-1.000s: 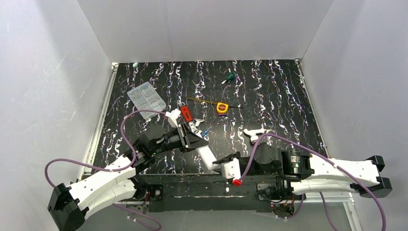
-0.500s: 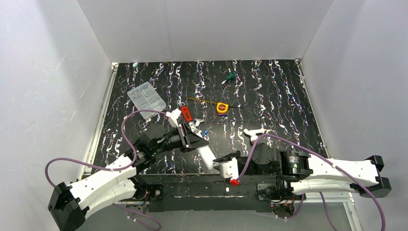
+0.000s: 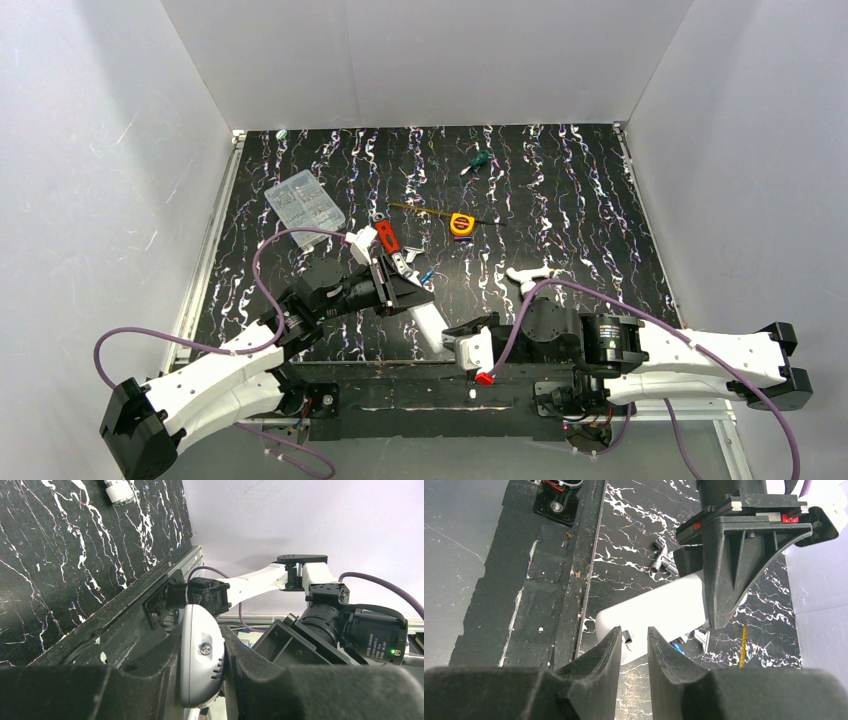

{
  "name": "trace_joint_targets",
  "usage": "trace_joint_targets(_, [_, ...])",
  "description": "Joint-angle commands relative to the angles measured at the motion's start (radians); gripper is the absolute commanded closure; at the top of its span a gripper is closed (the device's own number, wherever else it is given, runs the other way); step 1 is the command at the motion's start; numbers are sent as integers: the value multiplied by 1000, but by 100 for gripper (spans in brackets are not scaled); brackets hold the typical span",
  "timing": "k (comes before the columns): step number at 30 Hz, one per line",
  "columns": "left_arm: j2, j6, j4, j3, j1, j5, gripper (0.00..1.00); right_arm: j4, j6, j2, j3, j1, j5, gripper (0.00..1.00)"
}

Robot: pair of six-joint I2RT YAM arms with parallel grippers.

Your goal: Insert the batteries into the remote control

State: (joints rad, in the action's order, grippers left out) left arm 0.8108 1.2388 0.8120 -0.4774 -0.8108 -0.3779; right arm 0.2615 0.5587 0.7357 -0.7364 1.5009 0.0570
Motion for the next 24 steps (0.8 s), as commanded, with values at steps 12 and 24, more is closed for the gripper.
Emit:
trace_joint_targets(12, [-3, 6, 79, -24, 0, -28, 100, -18, 21, 0, 12, 4, 22, 67])
trace_joint_targets(24, [-2, 7, 81, -22, 0, -30, 100, -35, 43, 16, 17, 4, 66, 67])
